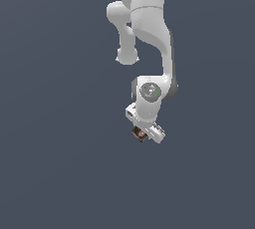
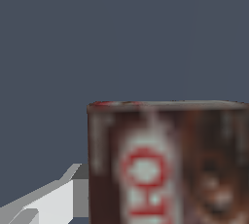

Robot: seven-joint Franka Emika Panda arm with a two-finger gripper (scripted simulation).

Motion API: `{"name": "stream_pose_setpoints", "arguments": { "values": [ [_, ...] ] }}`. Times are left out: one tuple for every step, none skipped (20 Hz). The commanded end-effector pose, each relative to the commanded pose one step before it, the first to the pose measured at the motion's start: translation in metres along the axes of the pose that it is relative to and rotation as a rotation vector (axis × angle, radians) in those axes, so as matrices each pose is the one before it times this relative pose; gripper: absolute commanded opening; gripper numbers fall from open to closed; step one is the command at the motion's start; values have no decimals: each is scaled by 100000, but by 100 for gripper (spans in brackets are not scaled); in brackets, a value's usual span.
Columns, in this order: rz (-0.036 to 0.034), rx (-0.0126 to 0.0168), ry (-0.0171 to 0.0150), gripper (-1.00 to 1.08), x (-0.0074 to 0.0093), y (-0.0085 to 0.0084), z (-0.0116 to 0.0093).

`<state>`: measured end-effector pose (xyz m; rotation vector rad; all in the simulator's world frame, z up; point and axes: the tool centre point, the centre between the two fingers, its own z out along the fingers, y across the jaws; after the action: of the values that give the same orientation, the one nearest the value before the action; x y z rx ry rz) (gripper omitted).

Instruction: Pick up the object and move it to a goal position.

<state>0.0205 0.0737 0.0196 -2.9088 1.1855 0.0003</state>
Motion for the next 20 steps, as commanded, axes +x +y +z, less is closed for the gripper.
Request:
{"name": "stream_pose_setpoints", "arguments": {
  "values": [
    [15,49,40,-100,-90,313,-438],
    [0,0,0,-100,-65,189,-236],
    [0,0,0,-100,-74,216,-270],
    [0,0,0,-100,-84,244,-304],
    [15,17,-43,-100,-84,278,-330],
    [0,0,0,-100,-103,299,-374],
    [0,0,0,-100,-112,327,-409],
    [0,0,0,-100,-122,355,-445],
    [0,0,0,-100,-131,383,-480],
    [13,22,-42,-100,-132,417,-510],
    [0,0,0,-100,-150,438,-552],
    [0,0,0,-100,-159,466,-588],
    [13,22,-42,-100,-159,500,-618],
    [0,0,0,-100,-177,521,-660],
    [0,0,0,-100,-180,532,-676],
    [13,22,-42,-100,-170,538,-671],
    [0,0,0,-100,-178,530,-678],
    [0,0,0,-100,-177,529,-679],
    [0,0,0,-100,-176,528,-679],
    [13,19,-43,-100,-163,534,-672]
  ]
}}
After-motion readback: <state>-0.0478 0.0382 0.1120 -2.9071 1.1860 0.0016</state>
